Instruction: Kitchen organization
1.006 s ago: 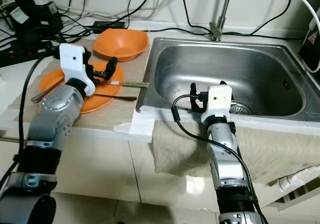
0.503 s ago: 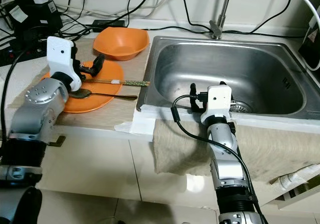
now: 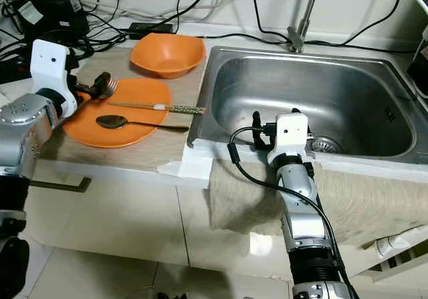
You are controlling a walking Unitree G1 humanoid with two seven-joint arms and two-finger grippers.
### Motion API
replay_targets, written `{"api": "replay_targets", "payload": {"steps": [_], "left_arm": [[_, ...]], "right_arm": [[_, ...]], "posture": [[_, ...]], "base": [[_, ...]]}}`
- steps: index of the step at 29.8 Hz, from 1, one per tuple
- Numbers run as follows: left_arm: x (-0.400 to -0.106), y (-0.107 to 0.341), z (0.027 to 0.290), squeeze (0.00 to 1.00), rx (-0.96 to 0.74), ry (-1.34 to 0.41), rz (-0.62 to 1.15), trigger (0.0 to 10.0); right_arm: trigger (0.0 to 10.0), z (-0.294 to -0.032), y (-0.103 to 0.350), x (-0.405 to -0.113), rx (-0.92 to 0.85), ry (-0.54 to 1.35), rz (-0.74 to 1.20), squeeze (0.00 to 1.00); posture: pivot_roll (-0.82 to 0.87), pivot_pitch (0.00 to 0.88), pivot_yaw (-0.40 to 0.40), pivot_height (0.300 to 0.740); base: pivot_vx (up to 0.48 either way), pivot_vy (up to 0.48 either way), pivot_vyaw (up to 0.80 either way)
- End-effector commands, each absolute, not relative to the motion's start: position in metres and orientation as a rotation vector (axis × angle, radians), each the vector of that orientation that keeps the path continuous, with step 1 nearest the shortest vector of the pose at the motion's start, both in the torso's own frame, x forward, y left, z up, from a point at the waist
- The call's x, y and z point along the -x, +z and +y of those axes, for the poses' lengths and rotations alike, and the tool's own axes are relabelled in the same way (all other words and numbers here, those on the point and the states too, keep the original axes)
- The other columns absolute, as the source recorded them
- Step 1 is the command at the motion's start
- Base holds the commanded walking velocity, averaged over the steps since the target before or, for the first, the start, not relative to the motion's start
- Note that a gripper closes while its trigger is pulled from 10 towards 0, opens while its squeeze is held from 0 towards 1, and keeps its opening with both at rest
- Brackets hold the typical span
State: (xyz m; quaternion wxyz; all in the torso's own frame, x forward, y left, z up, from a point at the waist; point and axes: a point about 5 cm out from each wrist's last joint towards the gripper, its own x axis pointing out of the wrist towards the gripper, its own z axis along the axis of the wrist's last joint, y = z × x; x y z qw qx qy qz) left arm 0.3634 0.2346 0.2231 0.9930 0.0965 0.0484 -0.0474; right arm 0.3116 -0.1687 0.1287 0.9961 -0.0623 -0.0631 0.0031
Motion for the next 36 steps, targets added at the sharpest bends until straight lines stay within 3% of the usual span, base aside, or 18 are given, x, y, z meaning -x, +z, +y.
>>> {"api": "replay_targets", "payload": {"steps": [1, 6, 36], "left_arm": [[-0.365, 0.227, 0.236, 0.0, -0.17, -0.105, 0.114, 10.0], [-0.368, 0.224, 0.243, 0.0, -0.102, -0.107, 0.192, 10.0], [-0.382, 0.199, 0.261, 0.0, -0.195, -0.109, 0.366, 10.0]], "right_arm": [[10.0, -0.165, 0.127, -0.314, 0.123, 0.023, -0.109, 0.0], [10.0, -0.164, 0.127, -0.315, 0.121, 0.03, -0.107, 0.0], [10.0, -0.165, 0.125, -0.313, 0.118, 0.028, -0.101, 0.0]], "posture": [[0.03, 0.0, 0.002, 0.732], [0.02, 0.0, 0.001, 0.732], [0.0, 0.0, 0.014, 0.732]], "base": [[0.0, 0.0, 0.0], [0.0, 0.0, 0.0], [0.0, 0.0, 0.0]]}}
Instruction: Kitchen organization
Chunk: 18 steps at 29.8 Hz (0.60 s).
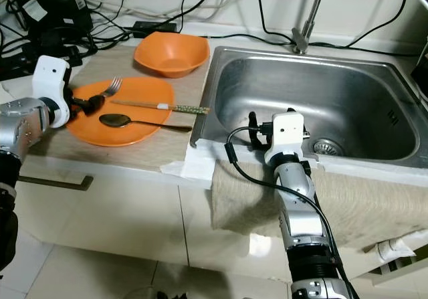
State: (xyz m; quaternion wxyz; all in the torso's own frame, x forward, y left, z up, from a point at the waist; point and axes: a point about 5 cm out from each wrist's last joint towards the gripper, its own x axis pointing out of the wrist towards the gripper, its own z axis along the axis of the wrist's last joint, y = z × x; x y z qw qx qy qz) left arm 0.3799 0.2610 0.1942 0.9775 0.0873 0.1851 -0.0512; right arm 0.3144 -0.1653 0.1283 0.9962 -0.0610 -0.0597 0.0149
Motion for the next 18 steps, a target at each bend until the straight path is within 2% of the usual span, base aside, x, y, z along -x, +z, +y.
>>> {"api": "replay_targets", "payload": {"steps": [1, 18], "left_arm": [[-0.382, 0.198, 0.261, 0.0, -0.195, -0.112, 0.371, 10.0], [-0.381, 0.183, 0.257, 0.0, -0.213, -0.172, 0.438, 10.0]], "right_arm": [[10.0, -0.165, 0.125, -0.313, 0.118, 0.028, -0.101, 0.0], [10.0, -0.163, 0.123, -0.312, 0.114, 0.032, -0.095, 0.0]], "posture": [[0.0, 0.0, 0.014, 0.732], [0.0, 0.0, 0.02, 0.732]], "base": [[0.0, 0.0, 0.0], [0.0, 0.0, 0.0]]}}
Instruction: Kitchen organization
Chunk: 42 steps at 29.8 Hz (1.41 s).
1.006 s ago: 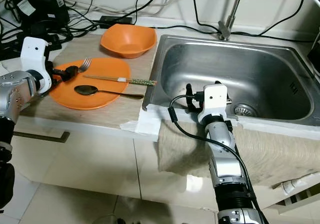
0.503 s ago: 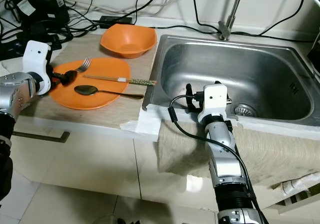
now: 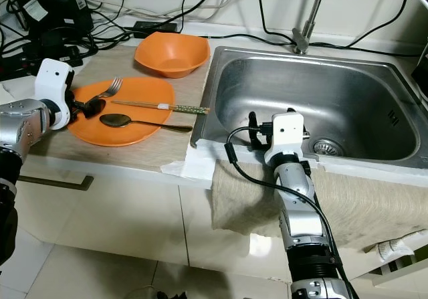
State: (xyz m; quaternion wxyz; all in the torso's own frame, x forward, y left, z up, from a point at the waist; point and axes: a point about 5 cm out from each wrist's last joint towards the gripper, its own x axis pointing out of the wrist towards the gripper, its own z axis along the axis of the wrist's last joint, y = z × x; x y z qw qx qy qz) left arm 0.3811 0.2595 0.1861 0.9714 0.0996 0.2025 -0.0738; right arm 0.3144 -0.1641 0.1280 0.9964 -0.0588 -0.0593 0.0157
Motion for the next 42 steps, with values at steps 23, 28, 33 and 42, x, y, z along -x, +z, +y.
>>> {"api": "replay_targets", "payload": {"steps": [23, 28, 33, 42], "left_arm": [[-0.38, 0.173, 0.254, 0.0, -0.293, -0.214, 0.473, 10.0], [-0.38, 0.173, 0.255, 0.0, -0.303, -0.213, 0.472, 10.0], [-0.381, 0.175, 0.255, 0.0, -0.311, -0.212, 0.469, 10.0], [-0.383, 0.176, 0.253, 0.0, -0.325, -0.209, 0.462, 10.0]], "right_arm": [[10.0, -0.158, 0.13, -0.313, 0.096, 0.156, -0.072, 0.0], [10.0, -0.166, 0.154, -0.312, 0.143, 0.344, -0.078, 0.0], [10.0, -0.186, 0.183, -0.302, 0.207, 0.578, -0.024, 0.0], [10.0, -0.18, 0.211, -0.292, 0.201, 0.791, -0.012, 0.0]], "posture": [[0.0, 0.0, 0.02, 0.732], [-0.01, 0.0, 0.023, 0.732], [-0.01, 0.0, 0.026, 0.732], [-0.02, 0.0, 0.024, 0.732]], "base": [[0.0, 0.0, 0.0], [0.0, 0.0, 0.0], [0.0, 0.0, 0.0], [0.0, 0.0, 0.0]]}}
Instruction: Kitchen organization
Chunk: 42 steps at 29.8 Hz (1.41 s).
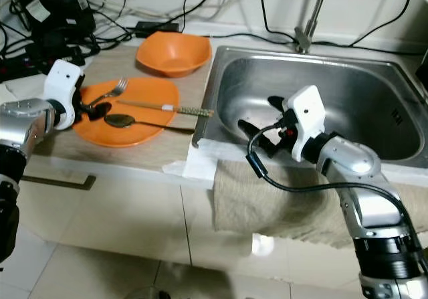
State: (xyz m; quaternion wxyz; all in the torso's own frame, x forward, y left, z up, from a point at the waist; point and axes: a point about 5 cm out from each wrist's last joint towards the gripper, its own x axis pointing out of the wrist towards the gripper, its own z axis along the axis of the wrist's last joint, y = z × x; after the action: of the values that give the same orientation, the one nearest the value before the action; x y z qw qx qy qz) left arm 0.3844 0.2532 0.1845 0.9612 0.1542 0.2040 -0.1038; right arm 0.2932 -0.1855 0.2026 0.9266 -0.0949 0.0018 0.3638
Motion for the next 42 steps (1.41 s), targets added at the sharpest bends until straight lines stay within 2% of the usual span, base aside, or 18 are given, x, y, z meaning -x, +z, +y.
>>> {"api": "replay_targets", "payload": {"steps": [1, 8, 9, 10, 11, 12, 13, 14, 15, 37, 38, 40, 41, 42], "left_arm": [[-0.383, 0.176, 0.253, 0.0, -0.326, -0.21, 0.461, 10.0], [-0.384, 0.176, 0.252, 0.0, -0.332, -0.212, 0.456, 10.0], [-0.384, 0.176, 0.252, 0.04, -0.332, -0.212, 0.456, 10.0], [-0.384, 0.176, 0.251, 0.16, -0.333, -0.215, 0.457, 10.0], [-0.384, 0.176, 0.251, 0.16, -0.333, -0.215, 0.457, 10.0], [-0.384, 0.176, 0.251, 0.53, -0.334, -0.217, 0.459, 10.0], [-0.384, 0.176, 0.251, 0.69, -0.334, -0.219, 0.461, 10.0], [-0.384, 0.176, 0.251, 0.69, -0.334, -0.219, 0.461, 10.0], [-0.384, 0.175, 0.252, 1.0, -0.335, -0.222, 0.465, 10.0], [-0.383, 0.173, 0.248, 1.0, -0.371, -0.273, 0.462, 10.0], [-0.383, 0.173, 0.247, 0.0, -0.36, -0.287, 0.465, 10.0], [-0.383, 0.172, 0.246, 0.0, -0.354, -0.293, 0.465, 10.0], [-0.383, 0.172, 0.246, 0.0, -0.353, -0.292, 0.464, 0.0], [-0.383, 0.172, 0.246, 0.0, -0.353, -0.292, 0.464, 0.0]], "right_arm": [[10.0, -0.177, 0.213, -0.291, 0.187, 0.813, -0.01, 0.0], [10.0, -0.161, 0.214, -0.291, 0.109, 0.852, 0.0, 0.0], [10.0, -0.161, 0.213, -0.291, 0.103, 0.851, 0.004, 0.0], [10.0, -0.16, 0.212, -0.292, 0.096, 0.842, 0.005, 0.0], [10.0, -0.16, 0.212, -0.292, 0.096, 0.842, 0.005, 0.0], [10.0, -0.16, 0.212, -0.292, 0.085, 0.838, 0.008, 0.0], [10.0, -0.16, 0.212, -0.293, 0.076, 0.835, 0.009, 0.0], [10.0, -0.16, 0.212, -0.293, 0.076, 0.835, 0.009, 0.0], [10.0, -0.159, 0.212, -0.293, 0.073, 0.832, 0.01, 0.0], [10.0, -0.152, 0.208, -0.293, 0.045, 0.819, 0.039, 0.0], [10.0, -0.152, 0.207, -0.293, 0.046, 0.816, 0.04, 0.0], [10.0, -0.152, 0.207, -0.293, 0.045, 0.814, 0.041, 0.0], [10.0, -0.152, 0.207, -0.294, 0.045, 0.813, 0.041, 0.0], [10.0, -0.152, 0.207, -0.294, 0.045, 0.813, 0.041, 0.0]], "posture": [[-0.02, 0.0, 0.024, 0.732], [-0.01, 0.0, 0.023, 0.732], [-0.01, 0.0, 0.023, 0.732], [-0.01, 0.0, 0.024, 0.732], [-0.01, 0.0, 0.024, 0.732], [-0.01, 0.0, 0.026, 0.732], [-0.01, 0.0, 0.026, 0.732], [-0.01, 0.0, 0.026, 0.732], [-0.01, 0.0, 0.028, 0.732], [-0.01, 0.0, 0.028, 0.732], [-0.01, 0.0, 0.028, 0.732], [-0.01, 0.0, 0.028, 0.732], [-0.01, 0.0, 0.028, 0.732], [-0.01, 0.0, 0.028, 0.732]], "base": [[0.0, 0.0, 0.0], [0.0, 0.0, 0.0], [0.0, 0.0, 0.0], [0.0, 0.0, 0.0], [0.0, 0.0, 0.0], [0.0, 0.0, 0.0], [0.0, 0.0, 0.0], [0.0, 0.0, 0.0], [0.0, 0.0, 0.0], [0.0, 0.0, 0.0], [0.0, 0.0, 0.0], [0.0, 0.0, 0.0], [0.0, 0.0, 0.0], [0.0, 0.0, 0.0]]}}
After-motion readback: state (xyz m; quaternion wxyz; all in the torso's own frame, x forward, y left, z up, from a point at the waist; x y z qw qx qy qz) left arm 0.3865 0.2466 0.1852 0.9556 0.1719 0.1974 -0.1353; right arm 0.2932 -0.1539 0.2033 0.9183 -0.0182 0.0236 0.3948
